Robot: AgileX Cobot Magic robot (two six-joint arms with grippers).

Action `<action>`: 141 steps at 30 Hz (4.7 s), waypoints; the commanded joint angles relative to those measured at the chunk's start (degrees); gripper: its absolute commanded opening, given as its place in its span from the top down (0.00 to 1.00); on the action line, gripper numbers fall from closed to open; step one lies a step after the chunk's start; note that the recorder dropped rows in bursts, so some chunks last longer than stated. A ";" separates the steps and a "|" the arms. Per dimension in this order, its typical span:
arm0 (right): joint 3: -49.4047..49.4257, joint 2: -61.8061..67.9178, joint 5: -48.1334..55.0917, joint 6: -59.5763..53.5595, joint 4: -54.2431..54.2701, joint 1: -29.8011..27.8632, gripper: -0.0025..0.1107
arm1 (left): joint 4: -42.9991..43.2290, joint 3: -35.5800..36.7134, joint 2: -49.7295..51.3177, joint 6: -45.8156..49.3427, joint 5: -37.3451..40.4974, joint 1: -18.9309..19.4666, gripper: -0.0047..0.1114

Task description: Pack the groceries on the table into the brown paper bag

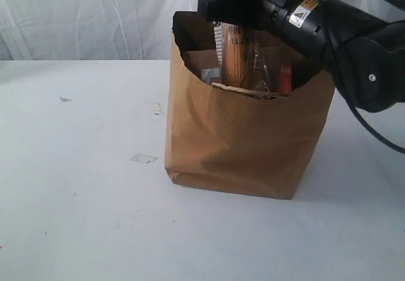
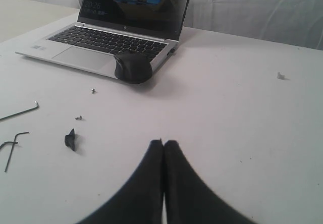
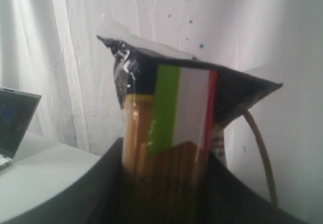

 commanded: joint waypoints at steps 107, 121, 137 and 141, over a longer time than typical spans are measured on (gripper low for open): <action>51.15 -64.44 26.46 24.97 -11.27 -36.85 0.98 | 0.92 0.25 -0.22 -0.09 -0.07 -0.40 0.96; 51.15 -71.59 30.83 24.57 -11.38 -35.50 0.98 | 0.92 0.25 -0.22 -0.09 -0.07 -0.40 0.96; 51.30 -85.64 44.38 11.26 -14.32 -32.55 0.98 | 1.04 0.25 -0.22 -0.09 -1.37 -0.40 0.96; 55.17 -85.64 45.38 6.08 -11.18 -32.55 0.98 | 1.04 0.25 -0.22 -0.09 -1.37 -0.40 0.96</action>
